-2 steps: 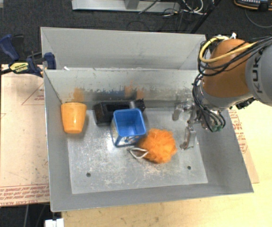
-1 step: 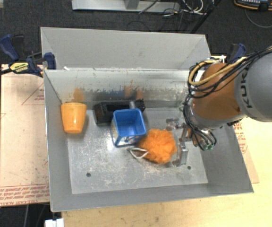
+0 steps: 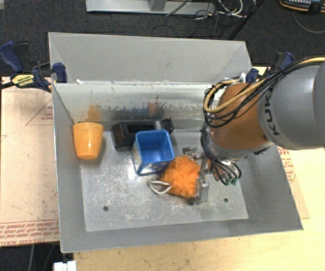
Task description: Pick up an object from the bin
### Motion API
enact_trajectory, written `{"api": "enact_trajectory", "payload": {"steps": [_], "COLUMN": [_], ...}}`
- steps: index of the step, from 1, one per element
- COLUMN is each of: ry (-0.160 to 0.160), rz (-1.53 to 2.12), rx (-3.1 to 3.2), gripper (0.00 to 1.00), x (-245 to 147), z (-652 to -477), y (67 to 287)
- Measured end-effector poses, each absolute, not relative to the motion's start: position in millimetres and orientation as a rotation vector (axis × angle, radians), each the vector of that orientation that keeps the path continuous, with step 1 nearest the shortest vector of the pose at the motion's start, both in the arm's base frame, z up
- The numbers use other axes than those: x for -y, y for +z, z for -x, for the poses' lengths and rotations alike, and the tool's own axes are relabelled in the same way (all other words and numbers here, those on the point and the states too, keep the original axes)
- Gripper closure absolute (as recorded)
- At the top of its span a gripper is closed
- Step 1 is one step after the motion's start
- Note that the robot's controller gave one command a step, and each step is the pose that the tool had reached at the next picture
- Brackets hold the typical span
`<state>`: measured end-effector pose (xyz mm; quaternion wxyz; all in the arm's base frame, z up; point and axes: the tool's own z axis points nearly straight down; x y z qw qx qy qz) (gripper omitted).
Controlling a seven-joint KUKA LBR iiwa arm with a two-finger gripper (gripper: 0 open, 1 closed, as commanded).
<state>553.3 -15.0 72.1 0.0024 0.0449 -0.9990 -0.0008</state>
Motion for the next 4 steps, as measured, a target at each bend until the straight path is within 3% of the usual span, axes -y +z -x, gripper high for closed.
{"api": "enact_trajectory", "payload": {"steps": [1,3,4], "ry": [0.0,-0.002,-0.002], "rz": [-0.675,-0.643,-0.651], "rx": [3.076,3.082,3.08], "gripper": [1.0,1.0,1.0], "x": [33,32,23], "z": [-551.0,-540.3,-539.2], "y": [71,76,89]}}
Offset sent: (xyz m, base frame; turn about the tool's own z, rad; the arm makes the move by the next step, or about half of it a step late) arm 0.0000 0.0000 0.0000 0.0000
